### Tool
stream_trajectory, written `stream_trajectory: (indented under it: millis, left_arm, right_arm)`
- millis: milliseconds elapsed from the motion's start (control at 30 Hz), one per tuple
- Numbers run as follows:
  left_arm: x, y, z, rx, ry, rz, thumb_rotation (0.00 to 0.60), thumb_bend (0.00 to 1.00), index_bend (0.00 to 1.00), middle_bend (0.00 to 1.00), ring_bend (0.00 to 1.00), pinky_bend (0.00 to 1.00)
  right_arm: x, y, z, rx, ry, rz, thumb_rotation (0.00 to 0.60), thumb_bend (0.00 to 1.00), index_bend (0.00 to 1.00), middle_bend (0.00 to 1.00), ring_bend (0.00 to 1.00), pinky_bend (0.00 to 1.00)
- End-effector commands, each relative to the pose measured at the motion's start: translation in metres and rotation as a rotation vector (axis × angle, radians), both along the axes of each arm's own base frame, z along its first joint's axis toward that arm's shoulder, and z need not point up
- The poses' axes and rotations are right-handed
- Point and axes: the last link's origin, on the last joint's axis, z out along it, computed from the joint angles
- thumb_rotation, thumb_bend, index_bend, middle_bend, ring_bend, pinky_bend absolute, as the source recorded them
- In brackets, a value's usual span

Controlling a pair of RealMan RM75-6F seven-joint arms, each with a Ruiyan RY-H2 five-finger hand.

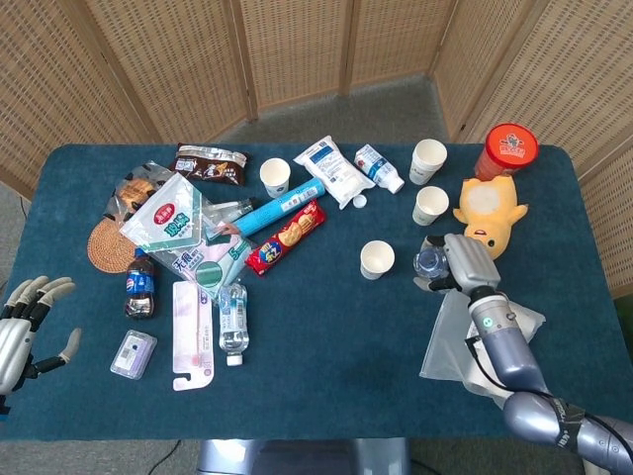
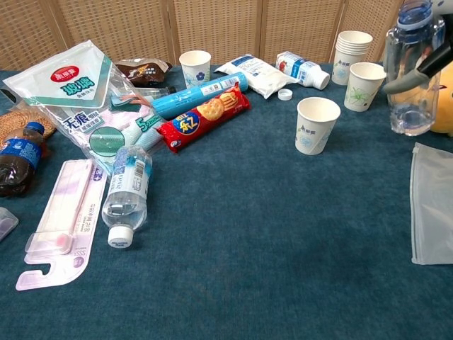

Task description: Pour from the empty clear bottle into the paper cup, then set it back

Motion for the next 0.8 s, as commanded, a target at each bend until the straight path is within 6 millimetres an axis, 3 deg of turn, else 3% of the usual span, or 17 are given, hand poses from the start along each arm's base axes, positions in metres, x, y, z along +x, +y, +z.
stream_trajectory:
  millis: [33, 400, 800]
  left_arm:
    - [0.0, 0.0, 0.0, -0.001, 0.001, 0.001, 0.329, 0.49, 0.15, 0.17, 0.09, 0.05]
    - [-0.004, -0.001, -0.002, -0.012, -0.001, 0.013, 0.328, 0.49, 0.15, 0.17, 0.09, 0.05]
    - [-0.008, -0.003, 0.0, -0.009, 0.006, 0.03, 0.329, 0.49, 0.15, 0.17, 0.09, 0.05]
  right_arm:
    - [0.0, 0.011, -0.005, 0.039, -0.017, 0.013, 0.6, 0.23, 0.58, 0.58, 0.51, 0.3]
    - [0.006, 0.03, -0.029, 0.129, -0.081, 0.032, 0.6, 0.23, 0.58, 0.58, 0.51, 0.3]
    - [0.011, 0.021, -0.055, 0.188, -0.223, -0.006, 0.6, 0.23, 0.58, 0.58, 0.5, 0.3]
